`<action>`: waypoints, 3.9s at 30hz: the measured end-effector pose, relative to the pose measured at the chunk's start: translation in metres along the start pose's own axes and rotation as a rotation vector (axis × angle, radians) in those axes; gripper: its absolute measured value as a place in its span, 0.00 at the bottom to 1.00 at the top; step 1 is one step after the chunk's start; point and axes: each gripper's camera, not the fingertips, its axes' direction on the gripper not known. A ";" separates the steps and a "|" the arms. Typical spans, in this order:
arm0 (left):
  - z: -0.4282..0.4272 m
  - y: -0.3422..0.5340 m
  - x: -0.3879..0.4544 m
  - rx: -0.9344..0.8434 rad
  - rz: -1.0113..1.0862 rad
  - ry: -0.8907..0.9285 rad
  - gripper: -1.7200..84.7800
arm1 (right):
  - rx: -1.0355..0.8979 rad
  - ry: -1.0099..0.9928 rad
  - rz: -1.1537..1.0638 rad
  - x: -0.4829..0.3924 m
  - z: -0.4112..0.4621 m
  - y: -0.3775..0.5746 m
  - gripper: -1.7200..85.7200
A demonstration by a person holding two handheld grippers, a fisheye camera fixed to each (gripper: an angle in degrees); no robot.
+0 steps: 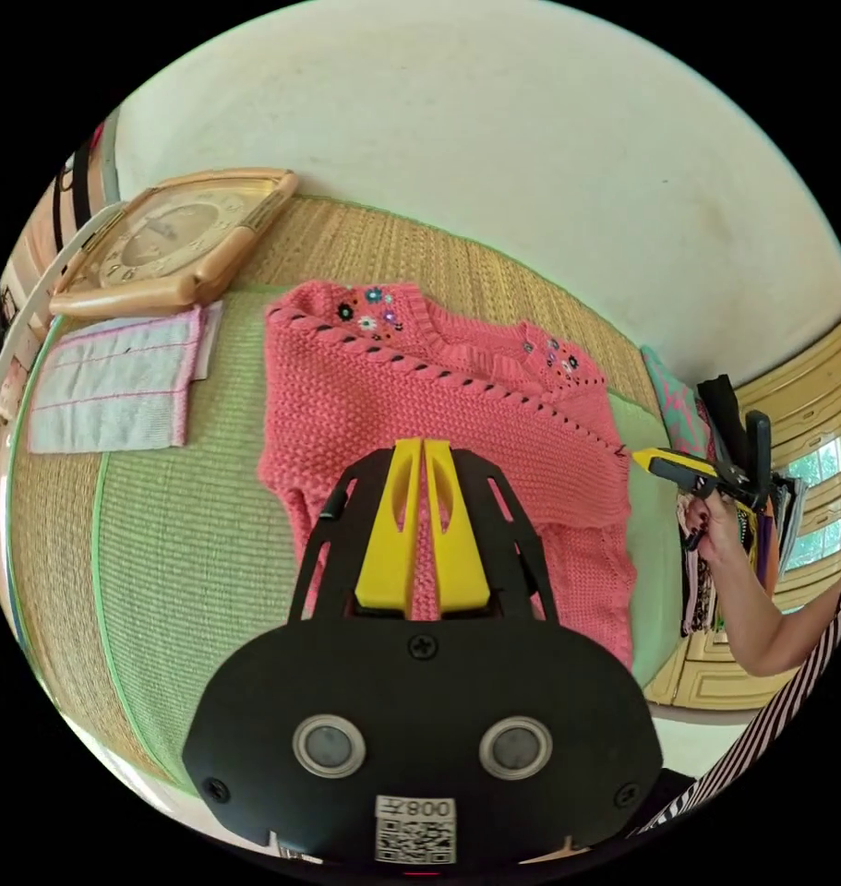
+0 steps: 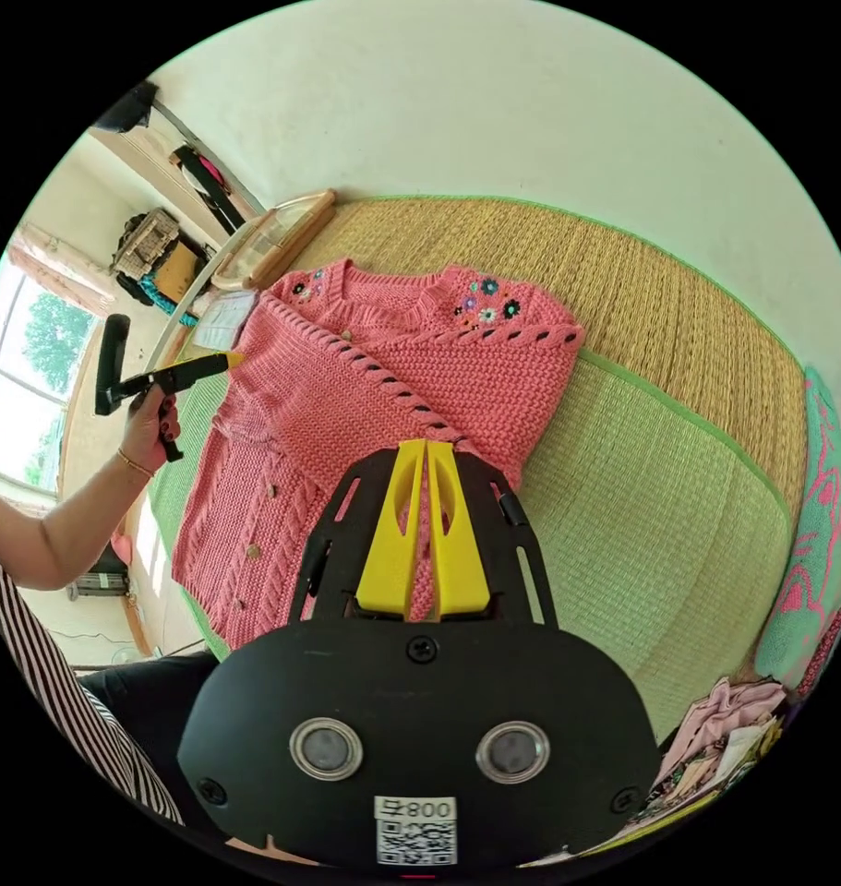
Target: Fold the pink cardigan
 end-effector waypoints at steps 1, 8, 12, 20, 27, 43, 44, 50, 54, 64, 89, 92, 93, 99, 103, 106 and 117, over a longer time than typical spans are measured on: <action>0.005 0.001 -0.016 -0.030 -0.021 -0.020 0.02 | -0.024 0.007 0.000 -0.005 0.009 0.004 0.02; 0.020 0.001 -0.059 -0.099 -0.006 0.019 0.02 | -0.182 -0.011 0.001 -0.008 0.054 0.011 0.02; 0.007 0.014 -0.084 -0.061 -0.051 0.163 0.03 | -0.156 -0.051 0.065 -0.002 0.043 0.020 0.02; -0.006 0.112 -0.159 -0.293 -0.284 0.307 0.07 | -0.196 -0.270 0.225 0.021 0.026 0.098 0.03; -0.018 0.170 -0.186 -0.508 -0.365 0.238 0.10 | -0.386 -0.293 0.379 0.019 0.026 0.187 0.07; 0.009 0.214 -0.246 -0.673 -0.485 0.330 0.11 | -0.521 -0.344 0.537 0.025 0.052 0.266 0.11; 0.011 0.213 -0.249 -0.684 -0.477 0.304 0.10 | -0.525 -0.334 0.538 0.026 0.054 0.266 0.11; 0.012 0.214 -0.262 -0.705 -0.497 0.358 0.08 | -0.523 -0.382 0.566 0.040 0.058 0.275 0.06; 0.006 0.213 -0.261 -0.718 -0.486 0.363 0.08 | -0.554 -0.398 0.553 0.038 0.058 0.281 0.04; -0.040 0.219 -0.269 -0.685 -0.552 0.411 0.07 | -0.549 -0.508 0.579 0.042 0.027 0.295 0.03; -0.119 0.131 -0.265 -0.525 -0.495 0.515 0.07 | -0.439 -0.560 0.433 0.064 -0.047 0.222 0.03; -0.125 0.094 -0.267 -0.459 -0.462 0.524 0.07 | -0.383 -0.543 0.391 0.076 -0.057 0.188 0.03; -0.126 0.086 -0.268 -0.447 -0.454 0.526 0.07 | -0.360 -0.536 0.381 0.083 -0.060 0.173 0.03; -0.120 0.012 -0.277 -0.347 -0.420 0.513 0.06 | -0.262 -0.484 0.366 0.123 -0.056 0.100 0.03; -0.102 -0.029 -0.289 -0.293 -0.467 0.502 0.06 | -0.258 -0.465 0.402 0.153 -0.029 0.056 0.03; -0.087 -0.055 -0.289 -0.298 -0.470 0.483 0.06 | -0.272 -0.457 0.421 0.166 -0.010 0.034 0.03; -0.078 -0.120 -0.288 -0.262 -0.451 0.507 0.07 | -0.246 -0.453 0.367 0.185 -0.001 -0.014 0.03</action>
